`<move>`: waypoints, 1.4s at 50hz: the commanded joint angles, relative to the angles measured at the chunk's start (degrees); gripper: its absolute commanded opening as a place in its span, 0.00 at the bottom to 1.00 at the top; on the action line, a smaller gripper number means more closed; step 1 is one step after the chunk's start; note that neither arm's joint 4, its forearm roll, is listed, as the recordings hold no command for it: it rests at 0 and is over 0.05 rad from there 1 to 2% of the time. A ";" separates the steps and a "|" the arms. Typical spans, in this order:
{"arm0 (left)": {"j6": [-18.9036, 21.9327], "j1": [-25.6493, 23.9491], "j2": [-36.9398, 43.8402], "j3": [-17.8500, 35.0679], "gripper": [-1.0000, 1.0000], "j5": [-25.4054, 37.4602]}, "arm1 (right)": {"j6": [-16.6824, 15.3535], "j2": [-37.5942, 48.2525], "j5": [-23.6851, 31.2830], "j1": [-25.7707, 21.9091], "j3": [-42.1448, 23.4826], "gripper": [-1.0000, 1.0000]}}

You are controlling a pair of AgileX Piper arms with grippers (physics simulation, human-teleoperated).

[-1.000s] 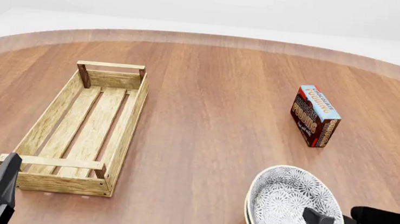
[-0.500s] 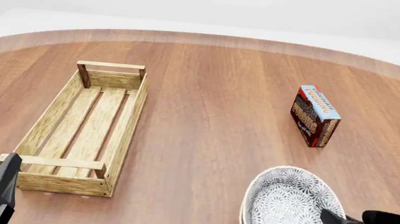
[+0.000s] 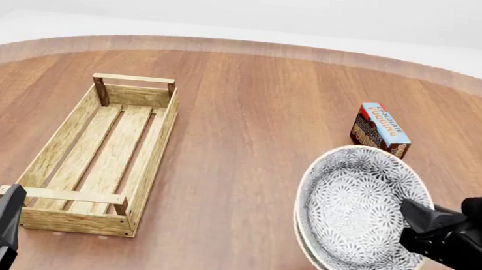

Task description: Stack the left bowl on the right bowl and place them in the tray.

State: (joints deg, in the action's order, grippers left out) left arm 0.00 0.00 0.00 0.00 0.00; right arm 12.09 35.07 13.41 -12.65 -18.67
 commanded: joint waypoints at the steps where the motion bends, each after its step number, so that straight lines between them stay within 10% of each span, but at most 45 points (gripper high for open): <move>1: 0.00 0.00 0.00 0.00 1.00 0.00 | -1.73 5.64 0.66 -0.47 -9.66 0.00; 29: 0.00 0.00 0.00 0.00 1.00 0.00 | -7.54 38.43 0.87 -8.11 -45.76 0.00; 70: 0.00 0.00 0.00 0.00 1.00 0.00 | -3.38 70.30 6.02 -24.44 -90.07 0.00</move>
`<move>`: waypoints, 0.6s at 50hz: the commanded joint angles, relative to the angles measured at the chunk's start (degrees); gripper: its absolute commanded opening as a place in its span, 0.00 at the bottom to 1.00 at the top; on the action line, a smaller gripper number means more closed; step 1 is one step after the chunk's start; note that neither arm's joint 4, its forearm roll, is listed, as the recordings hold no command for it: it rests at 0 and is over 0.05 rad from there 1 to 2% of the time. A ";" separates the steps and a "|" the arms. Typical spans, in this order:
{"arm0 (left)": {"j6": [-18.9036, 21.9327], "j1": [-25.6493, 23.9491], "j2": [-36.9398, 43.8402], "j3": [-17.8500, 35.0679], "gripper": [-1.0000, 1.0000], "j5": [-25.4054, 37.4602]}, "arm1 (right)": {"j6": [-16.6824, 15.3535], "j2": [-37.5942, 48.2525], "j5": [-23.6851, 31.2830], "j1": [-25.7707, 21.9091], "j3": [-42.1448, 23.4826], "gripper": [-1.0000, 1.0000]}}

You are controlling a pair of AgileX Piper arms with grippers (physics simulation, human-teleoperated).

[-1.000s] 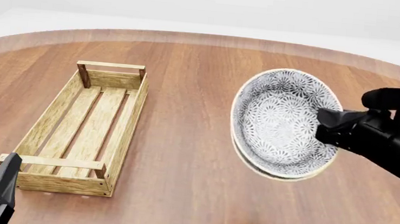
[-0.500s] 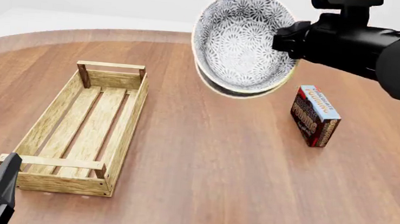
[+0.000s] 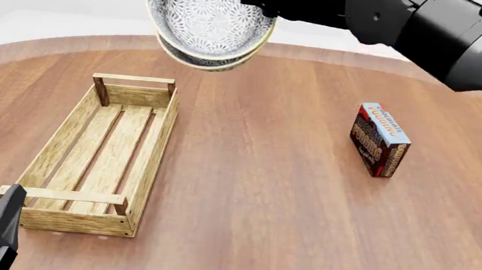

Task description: Stack the left bowl on the right bowl and place them in the tray.

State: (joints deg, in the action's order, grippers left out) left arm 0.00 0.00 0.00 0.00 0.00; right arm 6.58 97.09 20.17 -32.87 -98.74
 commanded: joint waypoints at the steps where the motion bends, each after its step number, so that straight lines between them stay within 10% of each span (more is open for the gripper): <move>1: 0.00 0.00 0.00 0.00 1.00 0.00 | 2.12 9.00 -0.86 -4.26 -10.55 0.00; 30: 0.00 0.00 0.00 0.00 1.00 0.00 | 8.45 31.74 2.59 -10.03 -34.99 0.00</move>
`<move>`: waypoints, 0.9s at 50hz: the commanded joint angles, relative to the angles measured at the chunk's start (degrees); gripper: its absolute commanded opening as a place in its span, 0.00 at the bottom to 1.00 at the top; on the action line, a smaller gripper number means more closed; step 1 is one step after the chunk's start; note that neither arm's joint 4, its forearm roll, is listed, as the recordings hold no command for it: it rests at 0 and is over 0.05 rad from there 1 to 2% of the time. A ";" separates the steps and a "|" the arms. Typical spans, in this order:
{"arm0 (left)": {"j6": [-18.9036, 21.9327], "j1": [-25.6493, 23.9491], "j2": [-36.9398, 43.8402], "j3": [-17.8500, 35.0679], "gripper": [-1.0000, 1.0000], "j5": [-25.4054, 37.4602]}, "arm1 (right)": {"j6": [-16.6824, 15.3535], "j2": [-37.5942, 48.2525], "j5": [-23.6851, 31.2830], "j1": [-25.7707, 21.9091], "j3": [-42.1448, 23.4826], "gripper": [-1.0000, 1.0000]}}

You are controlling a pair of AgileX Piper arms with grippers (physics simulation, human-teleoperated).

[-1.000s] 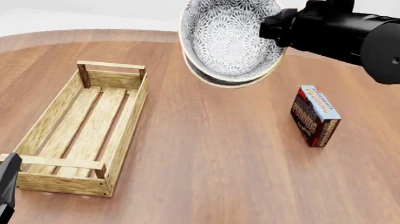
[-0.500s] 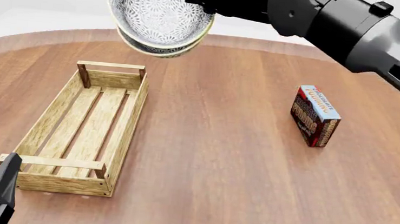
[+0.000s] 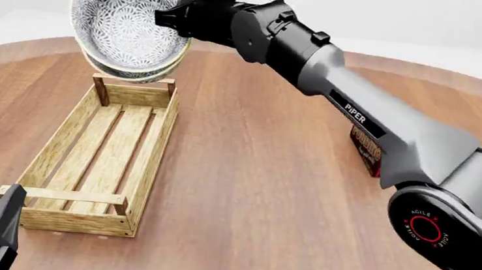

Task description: Stack the left bowl on the right bowl and place them in the tray.

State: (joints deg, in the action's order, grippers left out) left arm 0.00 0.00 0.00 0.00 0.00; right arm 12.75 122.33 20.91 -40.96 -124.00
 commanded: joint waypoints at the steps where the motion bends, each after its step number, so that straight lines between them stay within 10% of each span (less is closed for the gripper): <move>1: 0.00 0.00 0.00 0.00 1.00 0.00 | 2.32 7.33 2.20 -1.98 -10.93 0.00; 45: 0.00 0.00 0.00 0.00 1.00 0.00 | 7.14 14.75 -8.18 -5.82 -6.22 0.00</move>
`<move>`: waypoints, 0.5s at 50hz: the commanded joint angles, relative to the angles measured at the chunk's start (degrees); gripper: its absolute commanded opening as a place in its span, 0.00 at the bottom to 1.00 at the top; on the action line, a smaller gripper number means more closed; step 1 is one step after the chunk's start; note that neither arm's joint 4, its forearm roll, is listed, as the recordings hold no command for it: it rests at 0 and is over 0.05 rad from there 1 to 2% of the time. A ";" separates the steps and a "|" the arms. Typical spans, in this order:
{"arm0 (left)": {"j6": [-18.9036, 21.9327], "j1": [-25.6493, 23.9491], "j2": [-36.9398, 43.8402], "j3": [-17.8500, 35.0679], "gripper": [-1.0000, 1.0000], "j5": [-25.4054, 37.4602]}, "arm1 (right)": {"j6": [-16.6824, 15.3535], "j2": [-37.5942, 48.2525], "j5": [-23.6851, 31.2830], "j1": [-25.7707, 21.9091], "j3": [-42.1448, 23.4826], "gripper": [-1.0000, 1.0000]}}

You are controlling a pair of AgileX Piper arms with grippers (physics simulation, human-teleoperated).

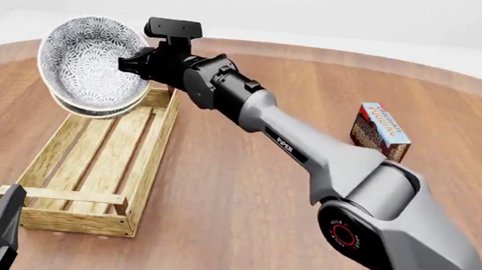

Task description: Stack the left bowl on the right bowl and place them in the tray.

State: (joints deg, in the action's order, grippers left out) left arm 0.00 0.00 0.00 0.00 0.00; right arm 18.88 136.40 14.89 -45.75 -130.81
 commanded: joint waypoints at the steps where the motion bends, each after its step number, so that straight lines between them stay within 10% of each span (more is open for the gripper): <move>1: 0.00 0.00 0.00 0.00 1.00 0.00 | 1.02 0.76 -2.30 -1.13 0.69 0.00; 25: 0.00 0.00 0.00 0.00 1.00 0.00 | 1.92 2.90 -4.71 -1.89 1.82 0.00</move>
State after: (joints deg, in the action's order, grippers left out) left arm 0.00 0.00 0.00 0.00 0.00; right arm 20.22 139.05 11.43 -47.24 -128.76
